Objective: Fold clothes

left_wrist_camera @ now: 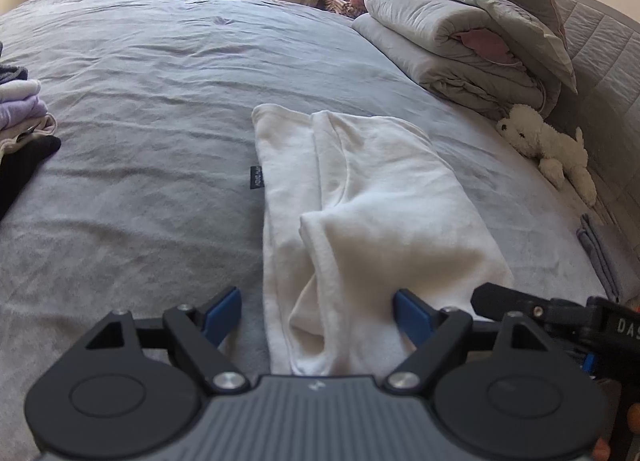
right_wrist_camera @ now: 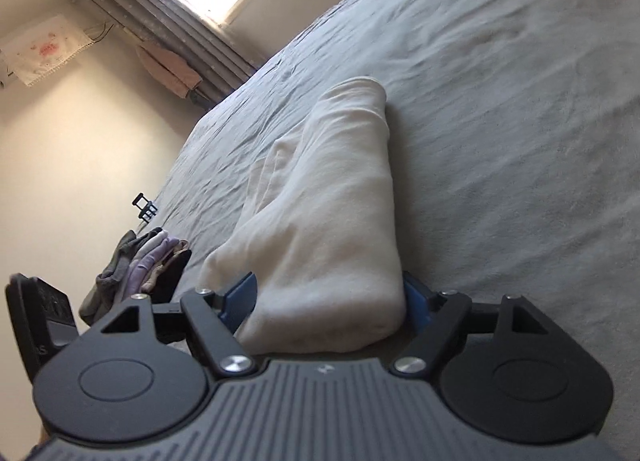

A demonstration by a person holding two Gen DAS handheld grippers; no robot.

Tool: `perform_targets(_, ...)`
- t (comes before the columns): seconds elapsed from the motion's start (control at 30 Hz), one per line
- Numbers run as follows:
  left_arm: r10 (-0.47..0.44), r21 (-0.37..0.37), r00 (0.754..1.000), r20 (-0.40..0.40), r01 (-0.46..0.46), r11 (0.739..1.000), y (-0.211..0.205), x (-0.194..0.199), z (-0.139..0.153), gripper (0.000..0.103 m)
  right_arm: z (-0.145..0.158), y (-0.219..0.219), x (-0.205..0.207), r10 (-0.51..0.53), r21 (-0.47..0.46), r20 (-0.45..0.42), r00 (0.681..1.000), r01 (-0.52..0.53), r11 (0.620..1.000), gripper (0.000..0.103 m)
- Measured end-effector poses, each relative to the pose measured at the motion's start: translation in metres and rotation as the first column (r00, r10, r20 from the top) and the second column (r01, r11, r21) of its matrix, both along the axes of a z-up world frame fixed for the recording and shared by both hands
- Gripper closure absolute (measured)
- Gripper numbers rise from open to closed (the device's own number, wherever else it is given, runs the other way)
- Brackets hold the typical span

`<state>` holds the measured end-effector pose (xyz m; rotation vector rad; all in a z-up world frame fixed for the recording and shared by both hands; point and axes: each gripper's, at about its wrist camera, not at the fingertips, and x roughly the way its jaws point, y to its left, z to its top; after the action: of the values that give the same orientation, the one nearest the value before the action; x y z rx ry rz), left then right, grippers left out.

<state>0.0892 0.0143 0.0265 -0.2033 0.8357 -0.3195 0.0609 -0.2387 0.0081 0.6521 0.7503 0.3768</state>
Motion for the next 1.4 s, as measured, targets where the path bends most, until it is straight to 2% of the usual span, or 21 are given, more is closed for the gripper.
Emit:
perform_targets(0.1, 0.000, -0.001, 1.000, -0.001, 0.000, 1.000, 0.000, 0.000, 0.000, 0.019, -0.003, 0.000, 0.001, -0.014, -0.011, 0.014, 1.000, 0.014, 1.000, 0.028)
perform_targets(0.17, -0.005, 0.005, 1.000, 0.001, 0.005, 1.000, -0.001, 0.000, 0.000, 0.019, -0.005, 0.000, 0.001, -0.021, -0.044, 0.018, 1.000, 0.022, 0.999, 0.041)
perform_targets(0.27, -0.010, 0.015, 1.000, 0.005, 0.010, 1.000, -0.003, -0.001, 0.001, 0.018, -0.002, 0.000, 0.001, -0.036, -0.069, 0.004, 0.999, 0.036, 0.997, 0.054)
perform_targets(0.37, -0.009, -0.006, 1.000, -0.011, 0.009, 1.000, 0.000, -0.001, 0.003, 0.018, 0.008, 0.005, -0.001, -0.039, -0.112, 0.014, 0.999, 0.040, 0.993, 0.061)
perform_targets(0.47, -0.021, -0.051, 0.999, -0.041, 0.019, 0.999, 0.003, -0.003, 0.007, 0.019, 0.022, 0.007, -0.005, -0.042, -0.146, 0.021, 0.999, 0.045, 0.988, 0.063)
perform_targets(0.53, -0.033, -0.084, 0.998, -0.062, 0.028, 0.996, 0.003, -0.007, 0.009, 0.019, 0.032, 0.004, -0.010, -0.047, -0.155, 0.017, 0.999, 0.049, 0.987, 0.063)
perform_targets(0.6, -0.051, -0.113, 0.995, -0.085, 0.041, 0.993, -0.002, -0.015, 0.011, 0.025, 0.041, -0.007, -0.022, -0.075, -0.149, -0.003, 0.997, 0.074, 0.986, 0.063)
perform_targets(0.73, -0.132, -0.160, 0.983, -0.124, 0.112, 0.981, -0.024, -0.031, 0.007, 0.027, 0.047, -0.037, -0.053, -0.146, -0.141, -0.058, 0.988, 0.136, 0.981, 0.064)
perform_targets(0.87, -0.169, -0.064, 0.982, -0.079, 0.164, 0.984, -0.046, -0.045, 0.005, 0.027, 0.030, -0.057, -0.075, -0.164, -0.175, -0.100, 0.981, 0.144, 0.974, 0.063)
perform_targets(1.0, -0.158, -0.060, 0.985, -0.069, 0.154, 0.986, -0.045, -0.047, 0.004, 0.030, 0.023, -0.046, -0.065, -0.097, -0.282, -0.074, 0.993, 0.072, 0.957, 0.055)
perform_targets(1.13, -0.154, -0.050, 0.986, -0.057, 0.151, 0.987, -0.048, -0.048, 0.004, 0.030, 0.027, -0.049, -0.057, -0.038, -0.297, -0.065, 0.997, 0.017, 0.955, 0.040)
perform_targets(1.4, -0.148, -0.027, 0.989, -0.012, 0.148, 0.989, -0.047, -0.060, 0.000, 0.030, 0.031, -0.056, -0.024, 0.016, -0.313, -0.046, 0.999, -0.029, 0.949, 0.039)
